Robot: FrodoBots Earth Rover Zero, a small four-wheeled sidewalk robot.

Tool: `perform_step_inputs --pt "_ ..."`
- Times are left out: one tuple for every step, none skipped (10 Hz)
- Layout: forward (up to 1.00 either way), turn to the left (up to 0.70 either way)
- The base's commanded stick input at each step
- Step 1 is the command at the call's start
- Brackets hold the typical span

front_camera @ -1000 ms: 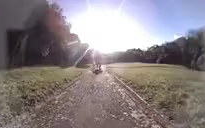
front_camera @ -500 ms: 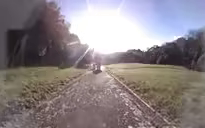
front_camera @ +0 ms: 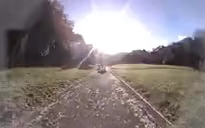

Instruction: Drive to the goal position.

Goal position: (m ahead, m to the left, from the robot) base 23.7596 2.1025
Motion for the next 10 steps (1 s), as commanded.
perform_step_inputs --pt "0.50 0.00" --pt "0.50 0.00" --pt "0.50 0.00" --pt "0.50 0.00" --pt "0.50 0.00" --pt "0.50 0.00" --pt "0.50 0.00" --pt "0.50 0.00" --pt "0.50 0.00" --pt "0.50 0.00"
